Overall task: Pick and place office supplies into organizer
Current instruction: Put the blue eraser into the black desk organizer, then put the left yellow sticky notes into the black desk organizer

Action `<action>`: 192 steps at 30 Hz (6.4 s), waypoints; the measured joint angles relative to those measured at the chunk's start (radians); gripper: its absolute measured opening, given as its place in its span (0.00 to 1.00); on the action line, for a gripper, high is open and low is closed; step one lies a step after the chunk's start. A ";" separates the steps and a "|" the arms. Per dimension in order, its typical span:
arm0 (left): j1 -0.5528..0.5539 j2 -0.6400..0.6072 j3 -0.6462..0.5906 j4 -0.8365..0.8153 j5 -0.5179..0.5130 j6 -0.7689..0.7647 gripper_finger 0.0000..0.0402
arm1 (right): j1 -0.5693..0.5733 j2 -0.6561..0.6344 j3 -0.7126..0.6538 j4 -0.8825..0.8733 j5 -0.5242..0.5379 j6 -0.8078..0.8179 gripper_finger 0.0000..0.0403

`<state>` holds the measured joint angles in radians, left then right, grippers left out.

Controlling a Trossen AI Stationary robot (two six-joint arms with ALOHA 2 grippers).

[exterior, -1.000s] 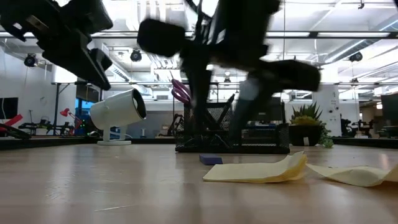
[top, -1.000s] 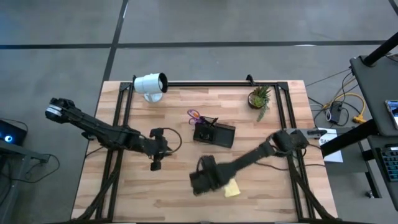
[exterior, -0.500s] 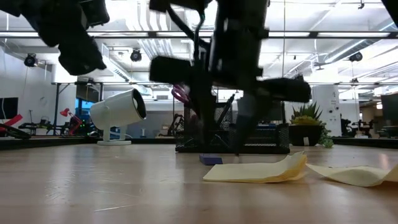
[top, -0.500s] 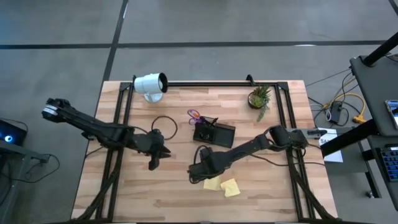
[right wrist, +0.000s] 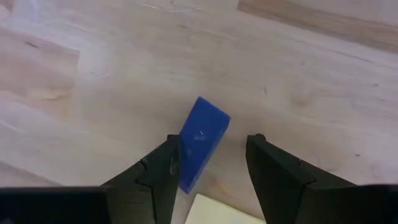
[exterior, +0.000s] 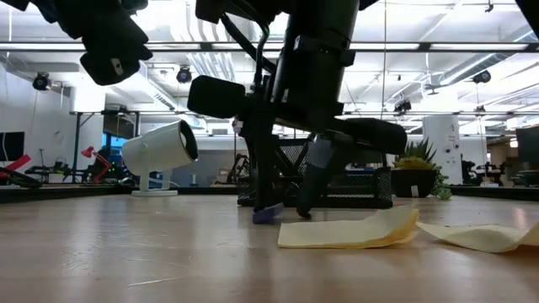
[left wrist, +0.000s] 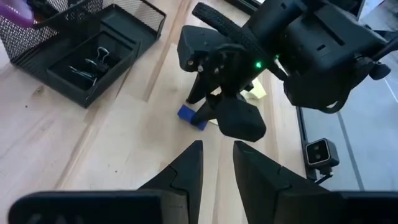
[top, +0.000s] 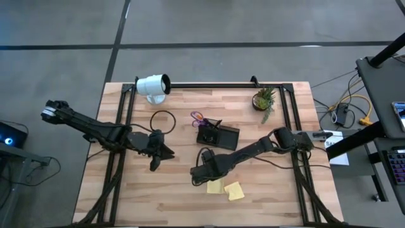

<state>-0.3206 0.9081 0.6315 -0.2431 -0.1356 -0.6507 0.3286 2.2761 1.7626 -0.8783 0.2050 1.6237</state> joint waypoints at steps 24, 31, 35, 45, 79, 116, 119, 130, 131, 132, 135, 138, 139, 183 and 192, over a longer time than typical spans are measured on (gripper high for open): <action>0.000 0.043 0.000 0.003 -0.008 0.230 0.18 | -0.014 0.051 0.036 -0.007 -0.021 0.128 0.37; 0.001 0.044 0.000 0.054 -0.027 0.325 0.18 | -0.014 0.056 0.026 -0.047 -0.027 0.096 0.25; 0.006 0.043 0.000 0.099 -0.029 0.344 0.18 | -0.017 0.056 0.025 -0.056 -0.043 0.065 0.20; 0.021 0.029 0.008 0.107 -0.034 0.351 0.18 | -0.004 0.048 0.082 -0.112 0.005 -0.012 0.15; 0.020 -0.013 0.003 -0.001 -0.078 0.290 0.18 | -0.028 0.040 0.074 -0.128 -0.001 -0.052 0.45; 0.020 -0.013 0.006 -0.005 -0.073 0.291 0.18 | -0.005 0.035 0.061 -0.127 0.003 -0.378 0.12; 0.020 -0.015 0.008 -0.002 -0.074 0.290 0.18 | -0.005 0.036 0.099 -0.134 0.008 -0.381 0.12; 0.020 -0.090 0.026 -0.053 -0.118 0.292 0.18 | -0.026 0.001 0.384 -0.399 0.316 -0.414 0.12; 0.020 -0.101 0.026 -0.068 -0.138 0.292 0.18 | -0.030 -0.006 0.417 -0.447 0.390 -0.403 0.12; 0.020 -0.113 0.026 -0.075 -0.157 0.292 0.18 | -0.036 -0.010 0.448 -0.497 0.460 -0.390 0.12; 0.021 -0.155 0.023 -0.104 -0.199 0.291 0.18 | -0.068 -0.012 0.541 -0.643 0.624 -0.341 0.12; 0.021 -0.186 0.023 -0.115 -0.211 0.292 0.18 | -0.120 -0.013 0.574 -0.681 0.650 -0.365 0.12; 0.021 -0.195 0.023 -0.114 -0.214 0.292 0.18 | -0.139 -0.014 0.574 -0.682 0.634 -0.393 0.12; 0.021 -0.210 0.022 -0.226 -0.241 0.292 0.18 | -0.272 -0.014 0.191 -0.216 0.178 -1.051 0.40; 0.021 -0.211 0.030 -0.224 -0.241 0.292 0.18 | -0.218 -0.014 0.250 -0.313 0.217 -1.032 0.45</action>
<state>-0.3000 0.6969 0.6617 -0.4673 -0.3767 -0.3584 0.1109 2.2620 2.0125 -1.1915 0.4225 0.5920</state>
